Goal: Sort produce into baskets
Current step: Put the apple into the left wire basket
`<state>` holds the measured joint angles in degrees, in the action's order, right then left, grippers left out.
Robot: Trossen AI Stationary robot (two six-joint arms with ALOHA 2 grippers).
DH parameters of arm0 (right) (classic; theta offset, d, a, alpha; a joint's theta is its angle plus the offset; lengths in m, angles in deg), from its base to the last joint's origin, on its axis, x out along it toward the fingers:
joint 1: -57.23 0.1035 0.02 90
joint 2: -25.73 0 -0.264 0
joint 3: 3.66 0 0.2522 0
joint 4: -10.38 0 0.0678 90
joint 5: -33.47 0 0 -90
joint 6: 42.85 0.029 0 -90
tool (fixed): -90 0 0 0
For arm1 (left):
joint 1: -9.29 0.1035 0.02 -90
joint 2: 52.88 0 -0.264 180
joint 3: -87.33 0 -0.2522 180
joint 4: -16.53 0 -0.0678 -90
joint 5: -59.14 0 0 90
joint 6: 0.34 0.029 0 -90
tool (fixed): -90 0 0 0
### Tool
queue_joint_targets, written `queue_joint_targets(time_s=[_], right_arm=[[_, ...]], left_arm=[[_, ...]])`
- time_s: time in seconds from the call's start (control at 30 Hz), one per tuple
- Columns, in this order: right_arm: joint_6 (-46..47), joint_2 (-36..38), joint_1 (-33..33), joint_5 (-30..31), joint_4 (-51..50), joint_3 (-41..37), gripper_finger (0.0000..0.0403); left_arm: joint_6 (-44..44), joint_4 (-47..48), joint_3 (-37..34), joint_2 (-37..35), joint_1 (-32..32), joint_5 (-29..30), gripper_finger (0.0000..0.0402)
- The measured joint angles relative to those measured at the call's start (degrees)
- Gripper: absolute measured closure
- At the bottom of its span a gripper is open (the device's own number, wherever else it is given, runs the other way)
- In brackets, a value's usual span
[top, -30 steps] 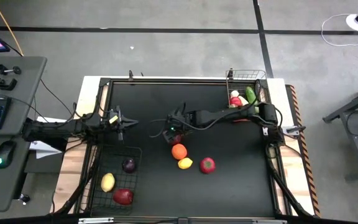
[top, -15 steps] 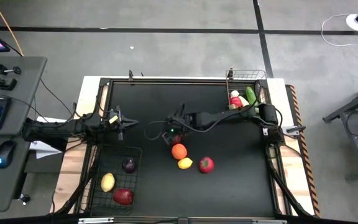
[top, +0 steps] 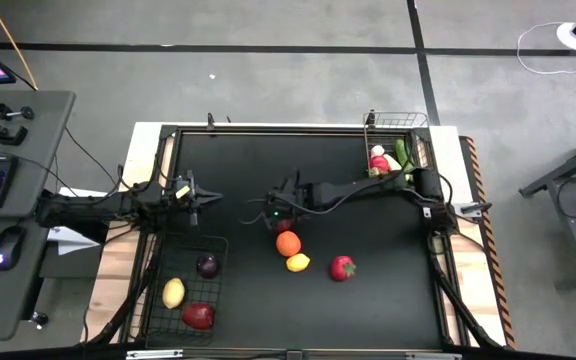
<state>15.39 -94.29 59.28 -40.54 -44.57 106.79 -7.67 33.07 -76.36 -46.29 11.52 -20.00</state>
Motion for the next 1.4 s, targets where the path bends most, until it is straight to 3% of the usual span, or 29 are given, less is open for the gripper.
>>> queue_joint_targets(time_s=[0.5,0.9,1.1,1.2,1.4], right_arm=[[-0.3,-8.8,1.1,0.2,3.5,0.0,0.0009],[-3.2,-9.1,0.2,0.7,5.9,0.0,0.0010],[-5.1,-8.5,-0.2,-2.6,5.2,0.4,0.0049],[-9.3,-7.9,-0.2,-3.8,4.2,2.8,0.0081],[-21.4,-5.9,1.0,-5.2,3.9,14.4,0.0082]], left_arm=[[0.0,0.0,0.0,0.0,0.0,0.0,0.0401],[0.0,0.0,0.0,0.0,0.0,0.0,0.0401],[0.0,0.0,0.0,0.0,0.0,0.0,0.0401],[0.0,0.0,0.0,0.0,0.0,0.0,0.0401],[0.0,0.0,0.0,0.0,0.0,0.0,0.0401]])
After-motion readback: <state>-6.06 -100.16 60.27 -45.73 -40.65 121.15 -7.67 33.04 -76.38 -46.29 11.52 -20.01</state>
